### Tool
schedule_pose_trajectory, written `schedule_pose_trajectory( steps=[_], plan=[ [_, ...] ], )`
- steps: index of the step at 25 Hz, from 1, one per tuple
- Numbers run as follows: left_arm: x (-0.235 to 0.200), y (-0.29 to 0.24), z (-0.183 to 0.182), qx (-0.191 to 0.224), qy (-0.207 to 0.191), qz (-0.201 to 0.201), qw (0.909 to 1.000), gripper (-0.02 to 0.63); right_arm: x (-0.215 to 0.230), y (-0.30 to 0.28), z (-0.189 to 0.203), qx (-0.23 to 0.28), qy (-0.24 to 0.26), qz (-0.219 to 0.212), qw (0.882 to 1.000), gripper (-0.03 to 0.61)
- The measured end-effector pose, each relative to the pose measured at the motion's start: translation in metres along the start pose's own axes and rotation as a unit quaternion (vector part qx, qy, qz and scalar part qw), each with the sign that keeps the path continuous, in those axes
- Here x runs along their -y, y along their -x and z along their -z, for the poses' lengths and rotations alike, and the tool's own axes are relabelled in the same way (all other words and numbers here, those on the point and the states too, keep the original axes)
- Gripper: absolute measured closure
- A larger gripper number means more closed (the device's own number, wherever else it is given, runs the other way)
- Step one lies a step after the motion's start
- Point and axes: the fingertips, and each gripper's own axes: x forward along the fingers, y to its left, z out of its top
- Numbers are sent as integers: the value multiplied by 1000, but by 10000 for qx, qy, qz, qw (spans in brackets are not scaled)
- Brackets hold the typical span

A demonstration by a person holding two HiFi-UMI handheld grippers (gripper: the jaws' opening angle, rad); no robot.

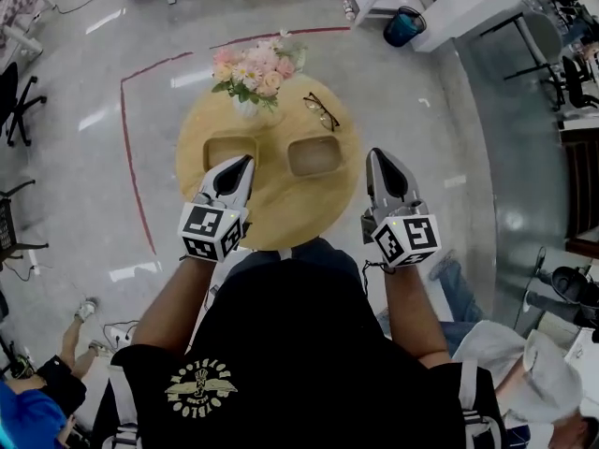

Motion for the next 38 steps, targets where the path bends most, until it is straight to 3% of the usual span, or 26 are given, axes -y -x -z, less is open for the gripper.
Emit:
schedule_pose_trajectory(
  steps=[7, 11, 18, 25, 35, 38],
  plan=[
    [9, -44, 18, -324, 358, -290, 9984, 611, 43, -28, 23, -364, -95, -301, 9988, 578],
    [8, -77, 43, -664, 406, -483, 9958, 611, 62, -50, 62, -1042, -175, -584, 9927, 577],
    [17, -114, 106, -1426, 1014, -714, 9820, 611, 81, -68, 157, -2510, -205, -1177, 9606, 553],
    [9, -129, 166, -2038, 1471, -1046, 9622, 611, 102, -80, 233, -3509, -322, -1303, 9267, 519],
    [3, -141, 198, -2307, 2103, -1081, 9439, 609, 110, -87, 280, -4037, -668, -1465, 9006, 507],
    [4, -147, 203, -2352, 2266, -896, 9409, 537, 113, -90, 286, -4101, -724, -1511, 8965, 495]
  ],
)
